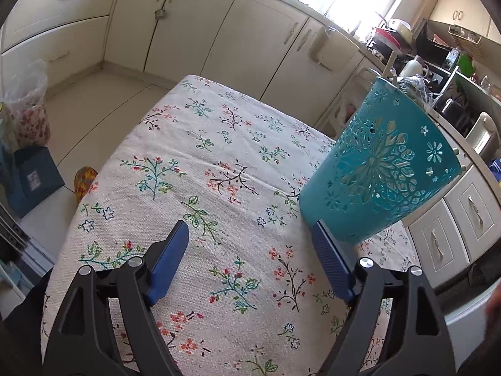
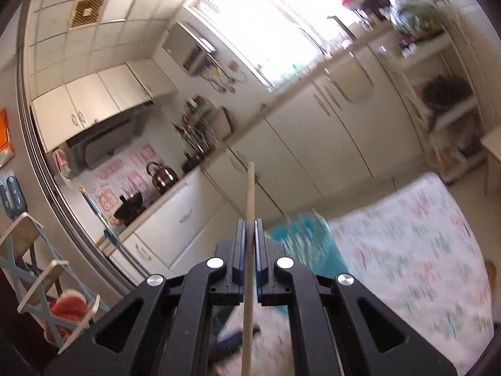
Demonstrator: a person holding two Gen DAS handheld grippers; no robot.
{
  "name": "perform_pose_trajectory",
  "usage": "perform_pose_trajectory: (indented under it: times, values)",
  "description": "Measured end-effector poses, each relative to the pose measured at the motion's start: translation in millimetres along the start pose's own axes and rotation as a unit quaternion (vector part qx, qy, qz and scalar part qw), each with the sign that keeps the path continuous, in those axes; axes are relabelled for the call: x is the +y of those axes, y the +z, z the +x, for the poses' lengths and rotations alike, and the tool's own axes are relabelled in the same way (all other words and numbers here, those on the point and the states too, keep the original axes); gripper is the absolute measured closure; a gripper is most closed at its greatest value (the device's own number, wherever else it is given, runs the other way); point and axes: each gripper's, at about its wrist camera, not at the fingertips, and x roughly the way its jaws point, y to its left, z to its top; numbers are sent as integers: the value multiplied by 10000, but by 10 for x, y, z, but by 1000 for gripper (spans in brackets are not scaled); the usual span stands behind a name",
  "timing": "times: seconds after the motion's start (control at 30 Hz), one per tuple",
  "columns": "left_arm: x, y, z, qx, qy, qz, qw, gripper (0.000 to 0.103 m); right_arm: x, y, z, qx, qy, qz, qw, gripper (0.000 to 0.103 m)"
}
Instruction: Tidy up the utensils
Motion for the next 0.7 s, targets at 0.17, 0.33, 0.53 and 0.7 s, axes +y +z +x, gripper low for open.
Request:
perform_pose_trajectory:
  times: [0.17, 0.33, 0.53, 0.7]
  values:
    - [57, 16, -10, -24, -97, -145, 9998, 25, 190, 314, 594, -508, -147, -458, 9975, 97]
    - [102, 20, -7, -62, -170, -268, 9995, 25, 8, 224, 988, -469, -748, -497, 9949, 96]
    - [123, 15, 10, -58, -237, -321, 9992, 25, 39, -125, 1013, 87, -930, -888, 9917, 92]
    - [119, 19, 11, -53, -139, -325, 9994, 21, 243, -469, 517, 220, -904, -1067, 9899, 71]
